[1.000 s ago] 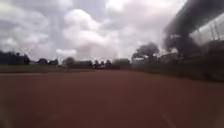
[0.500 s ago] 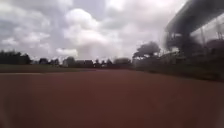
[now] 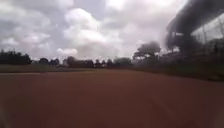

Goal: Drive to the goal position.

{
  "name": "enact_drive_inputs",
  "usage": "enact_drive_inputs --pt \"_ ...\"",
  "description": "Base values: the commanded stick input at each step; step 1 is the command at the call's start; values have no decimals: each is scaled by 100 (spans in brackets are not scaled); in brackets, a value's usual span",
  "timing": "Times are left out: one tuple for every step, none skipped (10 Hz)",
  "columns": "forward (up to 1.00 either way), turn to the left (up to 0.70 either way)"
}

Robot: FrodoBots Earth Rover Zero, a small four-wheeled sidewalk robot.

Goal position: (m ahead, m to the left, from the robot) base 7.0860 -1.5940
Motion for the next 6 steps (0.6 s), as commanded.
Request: enact_drive_inputs --pt "70 0" --pt "70 0" --pt "70 0" --pt "70 0" --pt "70 0" --pt "70 0"
